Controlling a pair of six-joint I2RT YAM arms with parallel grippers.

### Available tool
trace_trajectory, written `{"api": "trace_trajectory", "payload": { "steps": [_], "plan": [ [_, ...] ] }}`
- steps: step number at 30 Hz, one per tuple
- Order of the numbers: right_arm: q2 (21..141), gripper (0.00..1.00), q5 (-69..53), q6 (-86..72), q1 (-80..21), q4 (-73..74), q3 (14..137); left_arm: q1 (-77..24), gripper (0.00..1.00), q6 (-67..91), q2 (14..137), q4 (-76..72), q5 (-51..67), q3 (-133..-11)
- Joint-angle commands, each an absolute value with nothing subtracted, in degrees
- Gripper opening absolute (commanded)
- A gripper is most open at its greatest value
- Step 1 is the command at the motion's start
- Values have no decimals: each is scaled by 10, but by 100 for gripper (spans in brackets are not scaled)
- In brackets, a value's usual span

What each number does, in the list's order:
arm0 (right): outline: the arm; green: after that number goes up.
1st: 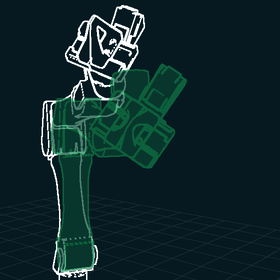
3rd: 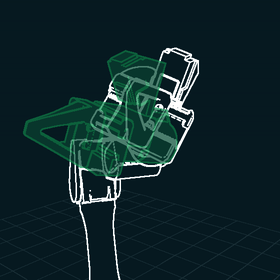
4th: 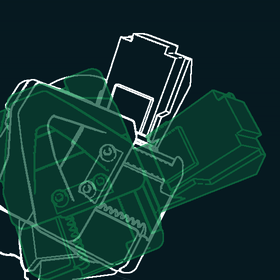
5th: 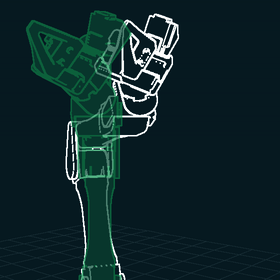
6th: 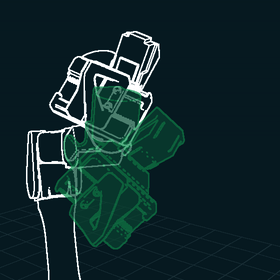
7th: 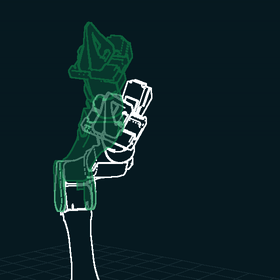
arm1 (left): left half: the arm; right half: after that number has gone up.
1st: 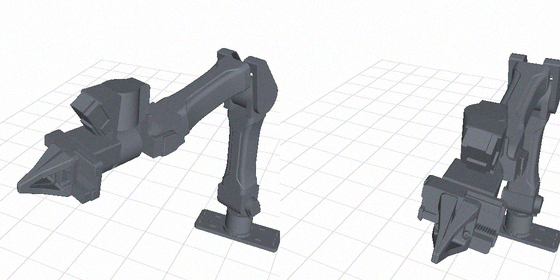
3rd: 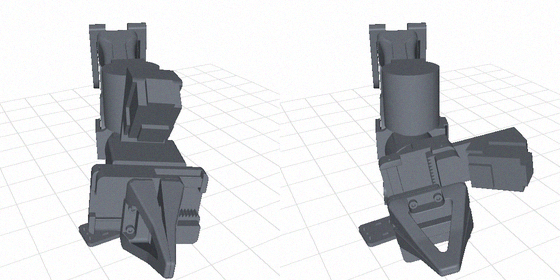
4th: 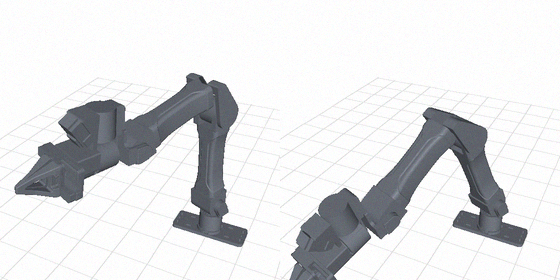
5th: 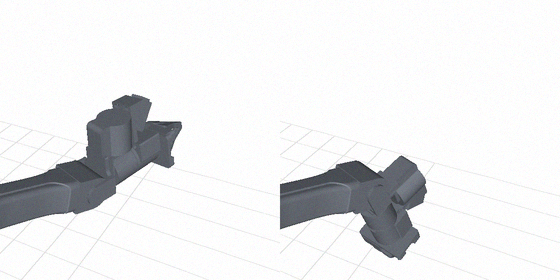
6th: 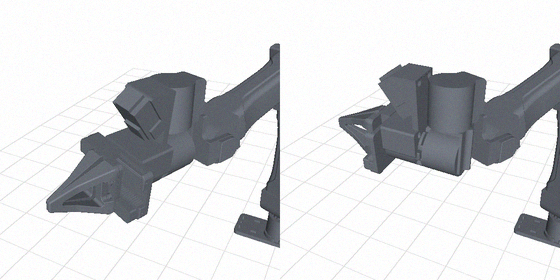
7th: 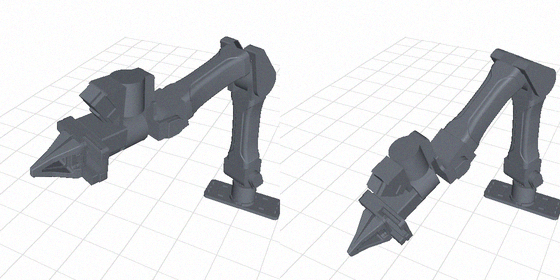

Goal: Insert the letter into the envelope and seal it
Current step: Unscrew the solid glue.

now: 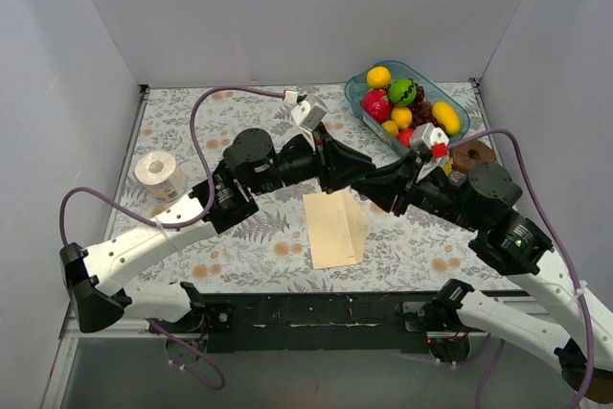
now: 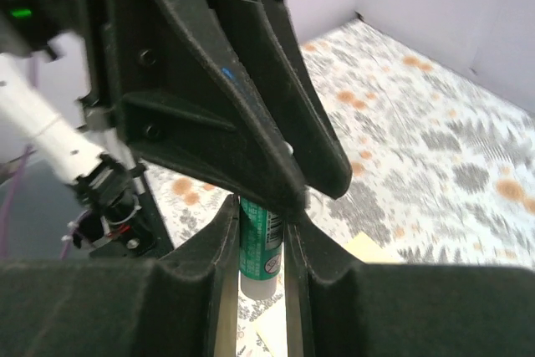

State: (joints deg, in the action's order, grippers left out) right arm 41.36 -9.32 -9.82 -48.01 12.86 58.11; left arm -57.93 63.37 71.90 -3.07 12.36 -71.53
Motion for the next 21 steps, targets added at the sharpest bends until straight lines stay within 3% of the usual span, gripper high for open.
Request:
{"api": "trace_trajectory", "payload": {
  "steps": [1,2,4,5,6,7,10,12,21],
  "plan": [
    [382,1,-377,-31,-487,90,633,-577,0,607,680,-63,441,-722],
    [375,1,-406,-36,-487,59,627,-567,0,623,663,-85,520,-710],
    [360,1,-406,-45,-487,43,623,-534,0,671,645,-136,533,-693],
    [358,1,-372,-47,-487,45,625,-524,10,672,638,-132,492,-687],
    [356,1,-327,-48,-487,58,627,-514,83,667,626,-123,465,-686],
    [359,1,-221,-47,-487,71,628,-512,96,652,622,-95,422,-688],
    [372,1,-44,-58,-487,98,627,-512,98,661,615,-66,246,-690],
    [391,1,-12,-66,-487,107,628,-512,98,672,616,-62,153,-692],
    [403,1,-18,-151,-487,17,569,-517,98,731,649,-80,91,-692]
  ]
}}
